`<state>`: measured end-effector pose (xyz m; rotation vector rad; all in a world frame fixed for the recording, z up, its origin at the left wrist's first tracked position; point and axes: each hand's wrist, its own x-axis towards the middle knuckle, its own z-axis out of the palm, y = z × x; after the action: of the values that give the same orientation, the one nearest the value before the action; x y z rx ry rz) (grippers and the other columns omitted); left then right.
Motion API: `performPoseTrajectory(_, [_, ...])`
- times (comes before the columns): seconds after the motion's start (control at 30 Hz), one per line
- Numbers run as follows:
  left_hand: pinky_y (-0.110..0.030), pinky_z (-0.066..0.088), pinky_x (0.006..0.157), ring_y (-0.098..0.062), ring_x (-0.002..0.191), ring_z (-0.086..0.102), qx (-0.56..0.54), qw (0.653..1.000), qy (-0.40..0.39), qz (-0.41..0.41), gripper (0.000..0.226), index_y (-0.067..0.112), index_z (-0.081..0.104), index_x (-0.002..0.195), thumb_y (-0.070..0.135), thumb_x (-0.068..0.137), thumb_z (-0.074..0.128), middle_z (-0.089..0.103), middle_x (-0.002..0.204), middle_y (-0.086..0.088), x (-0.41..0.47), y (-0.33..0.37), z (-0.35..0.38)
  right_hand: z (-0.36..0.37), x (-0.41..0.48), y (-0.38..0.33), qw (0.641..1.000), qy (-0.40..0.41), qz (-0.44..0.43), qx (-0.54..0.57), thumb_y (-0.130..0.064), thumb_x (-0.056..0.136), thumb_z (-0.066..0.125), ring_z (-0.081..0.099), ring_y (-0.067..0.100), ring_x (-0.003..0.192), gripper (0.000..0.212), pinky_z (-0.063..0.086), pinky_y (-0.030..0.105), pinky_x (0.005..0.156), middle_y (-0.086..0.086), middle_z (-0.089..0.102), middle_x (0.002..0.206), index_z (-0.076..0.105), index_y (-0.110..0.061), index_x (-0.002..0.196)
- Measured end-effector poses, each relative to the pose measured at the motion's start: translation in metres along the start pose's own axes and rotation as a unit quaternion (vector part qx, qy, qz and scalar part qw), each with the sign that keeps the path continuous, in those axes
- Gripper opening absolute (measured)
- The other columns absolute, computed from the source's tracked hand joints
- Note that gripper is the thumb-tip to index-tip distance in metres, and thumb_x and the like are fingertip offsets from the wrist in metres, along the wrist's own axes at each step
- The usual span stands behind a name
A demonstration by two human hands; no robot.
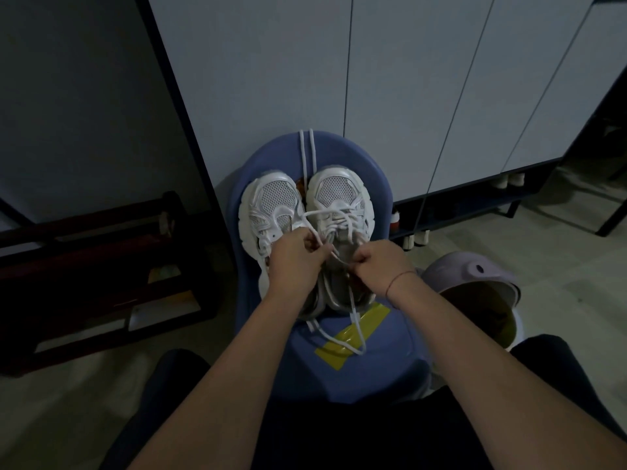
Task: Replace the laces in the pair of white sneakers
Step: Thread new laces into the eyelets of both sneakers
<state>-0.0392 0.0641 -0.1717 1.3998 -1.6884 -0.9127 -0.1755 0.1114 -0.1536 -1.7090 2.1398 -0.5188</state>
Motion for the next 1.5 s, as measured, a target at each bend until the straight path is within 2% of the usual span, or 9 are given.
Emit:
performPoseTrajectory(0.1, [-0.048, 0.059, 0.072, -0.023, 0.073, 0.070, -0.042, 0.999, -0.002, -0.025, 0.017, 0.020, 0.062, 0.075, 0.017, 0.081, 0.078, 0.071, 0.074, -0.004, 0.000, -0.001, 0.000, -0.013, -0.012, 0.012, 0.979, -0.188, 0.075, -0.007, -0.008, 0.090, 0.050, 0.068, 0.031, 0.085, 0.024, 0.056, 0.037, 0.082, 0.018, 0.072, 0.093, 0.070, 0.003, 0.098])
performPoseTrajectory(0.2, [-0.047, 0.060, 0.073, -0.025, 0.070, 0.069, -0.067, 0.997, -0.003, -0.031, 0.019, 0.018, 0.061, 0.074, 0.011, 0.082, 0.076, 0.070, 0.073, -0.007, -0.001, 0.001, -0.001, -0.025, -0.023, 0.017, 0.950, -0.282, 0.130, 0.026, -0.005, 0.091, 0.051, 0.063, 0.027, 0.071, 0.025, 0.053, 0.031, 0.065, 0.029, 0.069, 0.095, 0.065, 0.006, 0.108])
performPoseTrajectory(0.4, [-0.045, 0.059, 0.076, -0.024, 0.070, 0.068, -0.093, 0.995, -0.015, -0.037, 0.015, 0.016, 0.064, 0.078, 0.008, 0.081, 0.076, 0.072, 0.076, -0.008, 0.001, 0.001, -0.002, -0.016, -0.014, -0.011, 0.991, -0.113, -0.068, -0.020, -0.020, 0.091, 0.056, 0.062, 0.030, 0.086, 0.016, 0.044, 0.032, 0.068, 0.016, 0.065, 0.090, 0.062, -0.005, 0.088])
performPoseTrajectory(0.6, [-0.035, 0.057, 0.068, -0.021, 0.068, 0.065, -0.099, 0.994, -0.022, -0.033, 0.019, 0.018, 0.061, 0.075, 0.006, 0.082, 0.075, 0.070, 0.073, -0.006, 0.001, 0.000, -0.004, 0.008, 0.004, -0.018, 0.997, -0.011, -0.038, 0.059, -0.020, 0.094, 0.052, 0.053, 0.027, 0.076, 0.022, 0.034, 0.029, 0.062, 0.011, 0.058, 0.079, 0.063, -0.002, 0.086])
performPoseTrajectory(0.77, [-0.020, 0.051, 0.055, -0.005, 0.052, 0.059, -0.105, 0.993, -0.034, -0.038, 0.016, 0.016, 0.061, 0.079, 0.007, 0.085, 0.073, 0.067, 0.070, -0.003, 0.003, 0.002, -0.004, -0.005, -0.001, -0.007, 0.990, -0.138, 0.008, 0.016, -0.008, 0.092, 0.050, 0.054, 0.015, 0.046, 0.028, 0.041, 0.023, 0.046, 0.007, 0.055, 0.058, 0.053, -0.007, 0.064])
performPoseTrajectory(0.97, [-0.020, 0.055, 0.059, -0.008, 0.059, 0.062, -0.116, 0.992, -0.039, -0.039, 0.013, 0.015, 0.063, 0.088, 0.008, 0.085, 0.074, 0.067, 0.077, 0.000, 0.002, 0.002, -0.005, -0.020, -0.013, 0.013, 0.943, -0.309, 0.075, -0.099, -0.015, 0.087, 0.060, 0.050, 0.014, 0.045, 0.020, 0.045, 0.022, 0.052, 0.008, 0.062, 0.065, 0.070, 0.001, 0.095])
performPoseTrajectory(1.1, [-0.019, 0.054, 0.057, -0.007, 0.056, 0.060, -0.110, 0.992, -0.039, -0.041, 0.012, 0.015, 0.063, 0.086, 0.007, 0.086, 0.072, 0.066, 0.074, 0.001, 0.003, 0.002, -0.006, -0.012, -0.012, 0.002, 0.972, -0.235, 0.015, 0.007, -0.021, 0.090, 0.058, 0.050, 0.008, 0.038, 0.024, 0.040, 0.020, 0.044, -0.005, 0.056, 0.045, 0.062, -0.010, 0.069])
performPoseTrajectory(1.3, [-0.018, 0.052, 0.055, -0.004, 0.053, 0.060, -0.099, 0.993, -0.041, -0.042, 0.010, 0.008, 0.065, 0.092, 0.005, 0.086, 0.072, 0.066, 0.073, 0.000, 0.003, 0.004, -0.007, 0.010, 0.001, -0.014, 0.995, -0.038, -0.056, 0.067, -0.028, 0.093, 0.054, 0.038, 0.011, 0.054, 0.043, 0.025, 0.028, 0.049, 0.000, 0.042, 0.058, 0.038, -0.017, 0.055])
performPoseTrajectory(1.5, [-0.017, 0.051, 0.055, -0.009, 0.058, 0.060, -0.101, 0.993, -0.046, -0.046, 0.013, 0.007, 0.064, 0.096, 0.006, 0.086, 0.072, 0.066, 0.074, 0.000, 0.003, 0.004, -0.008, 0.004, -0.008, -0.008, 0.992, -0.112, -0.043, 0.043, -0.021, 0.094, 0.053, 0.041, 0.008, 0.043, 0.042, 0.032, 0.024, 0.044, 0.001, 0.043, 0.053, 0.040, -0.015, 0.055])
